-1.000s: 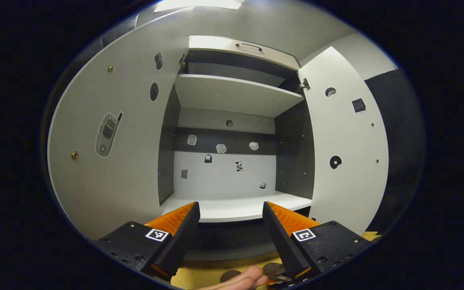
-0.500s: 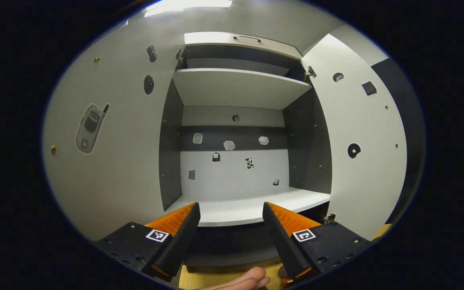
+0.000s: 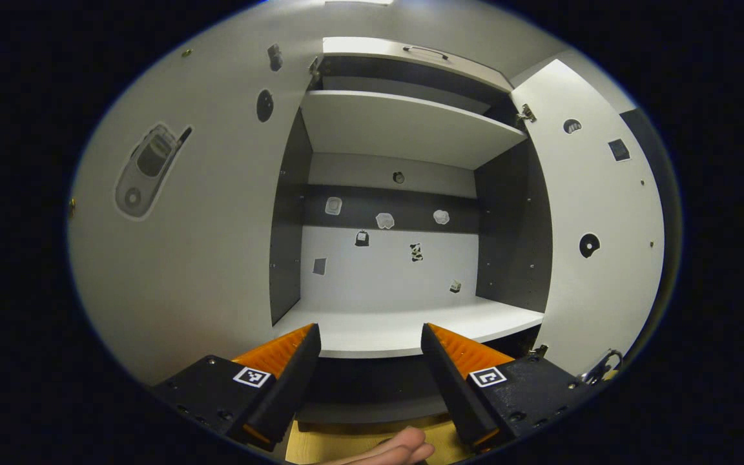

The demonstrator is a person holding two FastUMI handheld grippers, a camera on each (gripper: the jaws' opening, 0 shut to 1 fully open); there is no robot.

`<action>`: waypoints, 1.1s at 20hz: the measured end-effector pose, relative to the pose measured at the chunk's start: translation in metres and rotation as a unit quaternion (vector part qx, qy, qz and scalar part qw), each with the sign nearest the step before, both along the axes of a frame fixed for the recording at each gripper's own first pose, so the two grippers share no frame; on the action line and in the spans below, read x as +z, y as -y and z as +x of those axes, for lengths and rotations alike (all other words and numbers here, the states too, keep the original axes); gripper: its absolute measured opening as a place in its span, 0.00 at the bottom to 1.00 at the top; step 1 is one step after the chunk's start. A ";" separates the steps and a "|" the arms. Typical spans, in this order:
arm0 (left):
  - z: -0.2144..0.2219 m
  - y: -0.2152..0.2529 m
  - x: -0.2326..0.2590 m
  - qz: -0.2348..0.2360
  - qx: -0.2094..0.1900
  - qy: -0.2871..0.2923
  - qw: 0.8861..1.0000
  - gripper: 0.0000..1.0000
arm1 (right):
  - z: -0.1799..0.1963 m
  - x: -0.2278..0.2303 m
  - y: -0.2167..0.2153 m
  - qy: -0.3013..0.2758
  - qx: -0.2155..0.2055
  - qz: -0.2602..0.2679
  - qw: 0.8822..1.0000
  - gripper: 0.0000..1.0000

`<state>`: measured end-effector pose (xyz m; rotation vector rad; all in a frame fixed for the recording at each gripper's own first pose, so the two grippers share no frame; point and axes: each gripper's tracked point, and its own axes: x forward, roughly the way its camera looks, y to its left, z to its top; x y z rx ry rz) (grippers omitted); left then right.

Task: Grab one shoe with the right hand and put it into the shoe cabinet, grab the other shoe with the left hand and put it into the shoe cabinet; then close the right door with the right hand and the left door with the left hand.

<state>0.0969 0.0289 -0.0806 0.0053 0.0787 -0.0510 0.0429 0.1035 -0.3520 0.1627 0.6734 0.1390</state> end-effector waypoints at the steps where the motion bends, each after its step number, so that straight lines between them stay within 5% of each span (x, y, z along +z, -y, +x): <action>1: 0.000 -0.004 -0.002 0.008 0.004 -0.002 1.000 0.96 | 0.004 0.016 -0.001 0.010 0.010 -0.002 1.000 0.03; 6: 0.002 -0.007 0.001 0.024 0.014 0.006 1.000 0.96 | 0.034 0.103 0.002 0.065 0.039 -0.010 0.997 0.03; 13: -0.007 0.011 -0.001 0.013 -0.013 -0.001 1.000 0.96 | 0.087 0.247 0.029 0.144 0.022 0.004 0.989 0.03; 22: -0.014 0.020 -0.001 0.001 -0.032 -0.006 0.999 0.96 | 0.181 0.322 0.017 0.144 0.052 -0.048 0.987 0.03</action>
